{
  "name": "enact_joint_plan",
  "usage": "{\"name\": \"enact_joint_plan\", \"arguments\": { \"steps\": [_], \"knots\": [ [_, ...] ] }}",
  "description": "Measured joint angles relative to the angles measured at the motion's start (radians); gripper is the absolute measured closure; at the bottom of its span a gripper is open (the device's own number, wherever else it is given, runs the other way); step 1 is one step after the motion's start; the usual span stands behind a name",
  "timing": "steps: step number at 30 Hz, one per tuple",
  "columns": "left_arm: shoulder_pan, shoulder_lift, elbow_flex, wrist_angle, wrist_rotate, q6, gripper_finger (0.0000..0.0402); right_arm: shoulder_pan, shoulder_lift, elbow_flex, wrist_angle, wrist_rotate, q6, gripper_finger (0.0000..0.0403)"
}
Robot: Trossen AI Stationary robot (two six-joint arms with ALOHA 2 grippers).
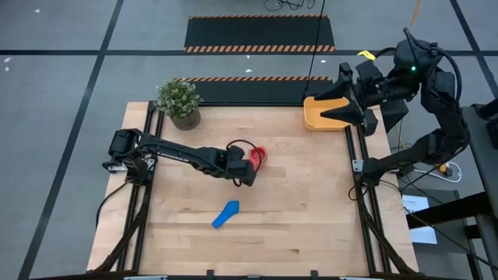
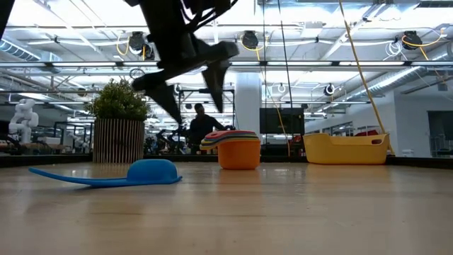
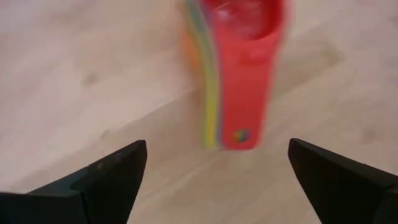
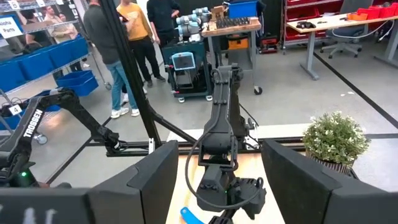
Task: Nest measuring cups in basket
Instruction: Stack the red measuring cup on top of the light blue measuring cup
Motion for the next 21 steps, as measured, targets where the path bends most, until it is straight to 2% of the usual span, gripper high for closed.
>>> {"name": "enact_joint_plan", "arguments": {
  "steps": [3, 8, 14, 21],
  "knots": [
    [0.0, 0.001, 0.0, -0.039, 0.004, -0.061, 0.0029, 0.0, 0.008, 0.0, 0.0, 0.0, 0.0, 0.0177],
    [-0.003, 0.001, 0.0, -0.004, 0.004, -0.001, 0.0038, 0.0, 0.021, 0.0, 0.002, 0.0, 0.007, 0.0177],
    [0.0, 0.024, 0.0, 0.001, -0.018, 0.014, 0.0021, 0.0, 0.045, 0.0, 0.046, -0.003, 0.007, 0.0177],
    [0.005, 0.085, 0.0, 0.106, -0.012, 0.019, 0.0005, 0.0, 0.058, 0.0, 0.114, -0.006, 0.062, 0.0177]
  ]
}}
